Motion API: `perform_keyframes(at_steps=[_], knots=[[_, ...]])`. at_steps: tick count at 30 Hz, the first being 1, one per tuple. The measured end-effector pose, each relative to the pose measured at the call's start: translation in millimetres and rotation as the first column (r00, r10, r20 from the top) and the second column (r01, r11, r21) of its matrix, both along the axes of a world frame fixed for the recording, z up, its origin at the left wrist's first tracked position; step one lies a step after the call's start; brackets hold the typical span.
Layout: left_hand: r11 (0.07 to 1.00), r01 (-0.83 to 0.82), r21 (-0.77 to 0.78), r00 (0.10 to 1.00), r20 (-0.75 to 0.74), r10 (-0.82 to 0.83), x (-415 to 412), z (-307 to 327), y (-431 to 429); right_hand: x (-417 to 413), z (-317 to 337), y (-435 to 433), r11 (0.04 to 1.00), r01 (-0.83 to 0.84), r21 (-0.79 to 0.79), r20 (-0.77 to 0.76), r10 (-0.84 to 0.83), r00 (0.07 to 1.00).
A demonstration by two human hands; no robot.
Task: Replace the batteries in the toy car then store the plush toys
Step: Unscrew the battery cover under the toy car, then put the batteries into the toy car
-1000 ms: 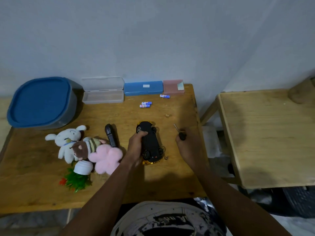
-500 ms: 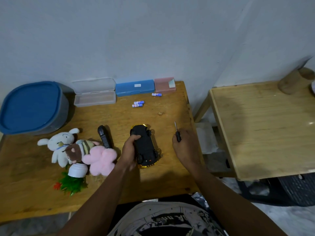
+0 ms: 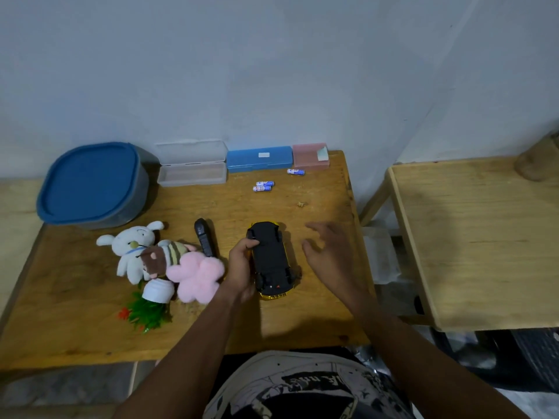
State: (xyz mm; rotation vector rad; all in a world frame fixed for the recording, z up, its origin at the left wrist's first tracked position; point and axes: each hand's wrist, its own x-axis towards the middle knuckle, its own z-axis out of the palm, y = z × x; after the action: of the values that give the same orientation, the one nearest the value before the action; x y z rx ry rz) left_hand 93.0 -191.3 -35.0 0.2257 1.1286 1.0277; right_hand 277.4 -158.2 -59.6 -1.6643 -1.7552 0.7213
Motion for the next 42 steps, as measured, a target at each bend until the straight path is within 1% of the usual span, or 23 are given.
perform_keyframes(at_steps=[2,3,5,6,9,13,16,21,28,31,34,36,38,40,42], knots=[[1.0,0.006,0.009,1.0,0.015,-0.006,-4.8,6.8,1.1,-17.4,14.8,-0.9,0.982,-0.184,0.049,-0.05,0.186,0.981],[1.0,0.006,0.013,1.0,0.01,-0.006,-7.9,9.3,2.1,-25.2,22.0,-1.7,0.962,-0.262,0.081,-0.04,0.266,0.963],[1.0,0.002,0.016,1.0,-0.022,-0.001,-15.5,12.8,3.8,-37.4,34.9,-3.1,0.918,-0.383,0.105,0.046,0.38,0.924],[1.0,-0.002,0.02,0.999,-0.032,0.003,-19.0,14.0,4.5,-42.1,39.6,-3.6,0.9,-0.428,0.082,0.089,0.421,0.903],[0.998,0.003,0.056,1.0,-0.028,-0.001,-26.4,17.6,7.2,-50.9,44.5,-3.6,0.87,-0.493,0.003,0.15,0.487,0.86],[0.996,0.01,0.087,0.998,-0.064,-0.004,-29.5,20.3,9.6,-54.6,44.3,-0.9,0.856,-0.517,0.025,0.209,0.501,0.84],[0.997,0.007,0.079,0.995,-0.098,0.001,-30.4,18.8,11.0,-55.9,47.9,2.9,0.864,-0.504,0.001,0.145,0.499,0.855],[0.996,0.008,0.084,0.994,-0.108,0.002,-31.2,15.8,16.0,-58.8,53.7,14.2,0.865,-0.5,-0.043,0.018,0.501,0.865],[0.998,0.007,0.069,0.996,-0.087,-0.001,-29.4,14.6,24.6,-60.4,58.4,24.0,0.865,-0.489,-0.11,-0.07,0.484,0.872],[0.998,-0.014,0.057,0.996,-0.092,0.019,-30.4,11.4,26.5,-60.8,61.3,24.6,0.874,-0.469,-0.126,-0.153,0.45,0.88],[0.998,-0.044,0.046,0.995,-0.092,0.049,-31.4,10.1,29.4,-61.8,65.9,23.3,0.856,-0.491,-0.162,-0.246,0.447,0.86],[0.996,-0.068,0.055,0.994,-0.083,0.073,-33.5,10.8,31.8,-62.6,66.3,25.1,0.861,-0.484,-0.157,-0.365,0.404,0.839],[0.994,-0.093,0.056,0.994,-0.049,0.096,-38.8,12.0,33.9,-62.4,63.0,29.7,0.916,-0.382,-0.121,-0.436,0.296,0.85],[0.992,-0.119,0.034,0.992,-0.046,0.12,-45.8,12.5,34.6,-60.5,54.4,37.0,0.958,-0.253,-0.136,-0.44,0.171,0.882],[0.99,-0.141,0.023,0.988,-0.054,0.142,-53.1,10.7,34.8,-58.0,42.9,43.2,0.958,-0.186,-0.217,-0.394,0.088,0.915]])
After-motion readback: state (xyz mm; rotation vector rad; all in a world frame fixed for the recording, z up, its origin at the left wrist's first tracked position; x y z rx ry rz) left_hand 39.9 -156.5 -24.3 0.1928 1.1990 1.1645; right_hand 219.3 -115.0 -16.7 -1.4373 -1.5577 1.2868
